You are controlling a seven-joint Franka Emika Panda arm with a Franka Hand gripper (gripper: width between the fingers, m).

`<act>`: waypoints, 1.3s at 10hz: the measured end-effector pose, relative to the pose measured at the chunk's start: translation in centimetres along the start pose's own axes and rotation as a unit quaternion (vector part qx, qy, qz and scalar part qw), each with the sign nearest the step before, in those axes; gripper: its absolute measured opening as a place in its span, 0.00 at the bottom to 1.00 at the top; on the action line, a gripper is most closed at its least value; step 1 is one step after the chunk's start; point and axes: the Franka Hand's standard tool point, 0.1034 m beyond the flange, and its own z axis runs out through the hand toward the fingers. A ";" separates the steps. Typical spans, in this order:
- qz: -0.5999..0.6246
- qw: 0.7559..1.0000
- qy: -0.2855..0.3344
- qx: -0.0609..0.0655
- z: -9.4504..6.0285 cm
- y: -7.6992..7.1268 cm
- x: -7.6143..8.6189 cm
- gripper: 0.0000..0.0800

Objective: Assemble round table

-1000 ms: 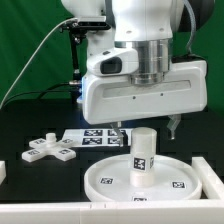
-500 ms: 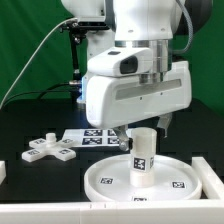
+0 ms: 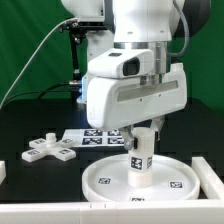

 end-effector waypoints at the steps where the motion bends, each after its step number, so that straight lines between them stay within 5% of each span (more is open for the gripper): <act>1: 0.033 0.999 0.000 0.000 0.0 0.0 0.0 0.51; 5: 0.188 0.982 0.022 -0.010 0.2 -0.1 0.4 0.51; 7: 0.320 0.947 0.026 -0.004 0.2 0.1 0.2 0.51; 10: 0.492 0.870 0.030 0.022 0.3 0.4 -0.2 0.51; 13: 0.559 0.829 0.027 0.026 0.3 0.4 -0.4 0.51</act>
Offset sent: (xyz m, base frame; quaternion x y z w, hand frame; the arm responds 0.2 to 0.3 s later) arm -0.0017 0.0029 -0.0058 -0.0337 0.0343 0.2518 0.9666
